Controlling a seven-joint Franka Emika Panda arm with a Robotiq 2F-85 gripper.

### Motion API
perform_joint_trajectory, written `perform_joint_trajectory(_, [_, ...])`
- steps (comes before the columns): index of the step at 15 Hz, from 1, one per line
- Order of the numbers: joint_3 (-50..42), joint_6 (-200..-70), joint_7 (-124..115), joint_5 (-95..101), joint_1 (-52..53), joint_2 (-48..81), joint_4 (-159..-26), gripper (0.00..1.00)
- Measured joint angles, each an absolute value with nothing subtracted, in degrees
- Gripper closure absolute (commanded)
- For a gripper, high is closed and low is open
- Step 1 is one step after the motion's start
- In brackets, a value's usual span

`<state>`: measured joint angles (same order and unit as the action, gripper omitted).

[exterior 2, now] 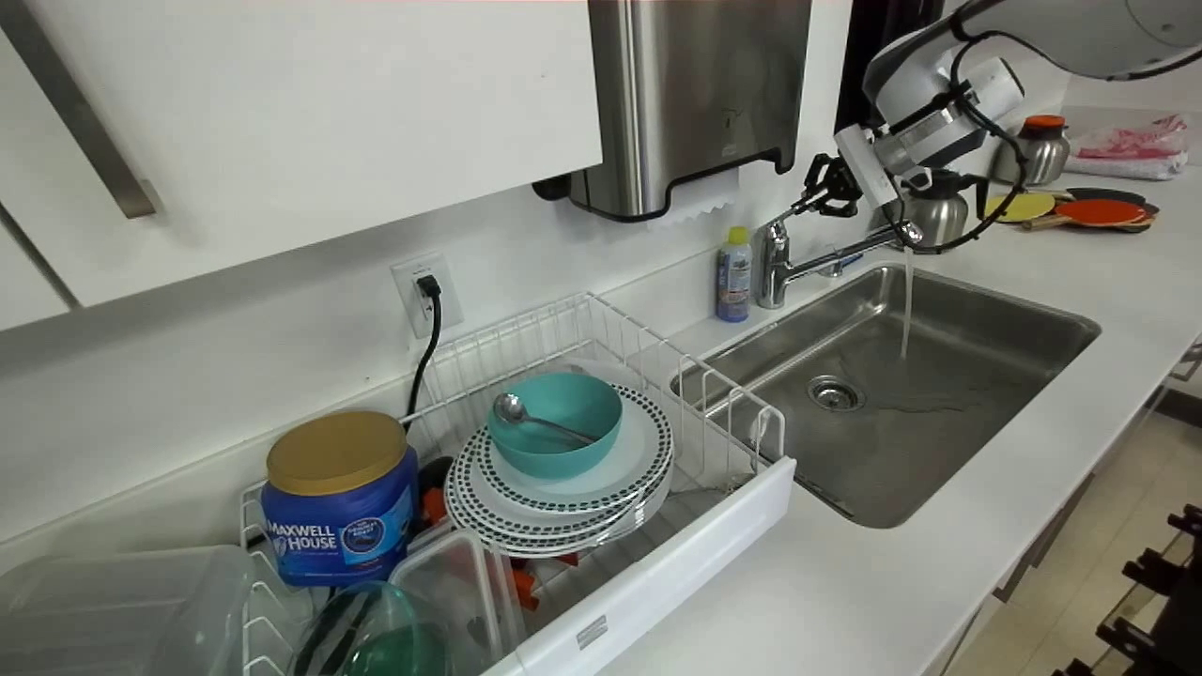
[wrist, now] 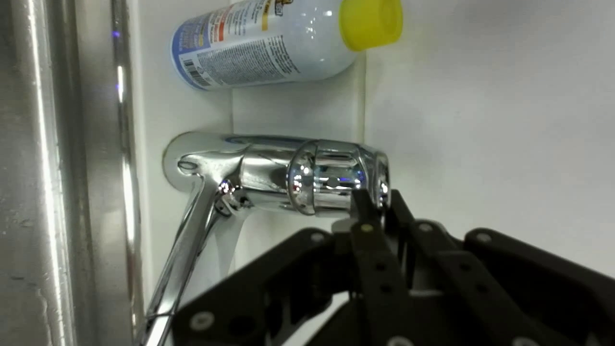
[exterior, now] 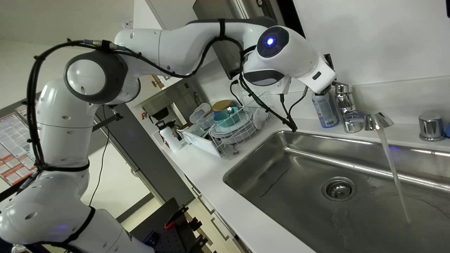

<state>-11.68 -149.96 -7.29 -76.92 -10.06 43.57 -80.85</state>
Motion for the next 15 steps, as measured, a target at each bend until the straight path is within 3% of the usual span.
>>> perform_joint_trajectory(1, [-11.5,-150.4,-8.0,-76.3,-10.1,43.6,-80.8,0.66])
perform_joint_trajectory(3, [-11.2,-150.7,-9.0,-75.0,-10.2,43.5,-80.9,0.58])
perform_joint_trajectory(10, [-11.4,-150.7,-9.7,-70.5,-11.7,33.0,-92.8,0.05])
perform_joint_trajectory(11, [-11.4,-150.7,-9.7,-70.0,-11.8,30.7,-95.5,0.01])
perform_joint_trajectory(15, [-12.0,-150.8,-10.0,-67.2,-11.8,21.9,-106.2,0.00])
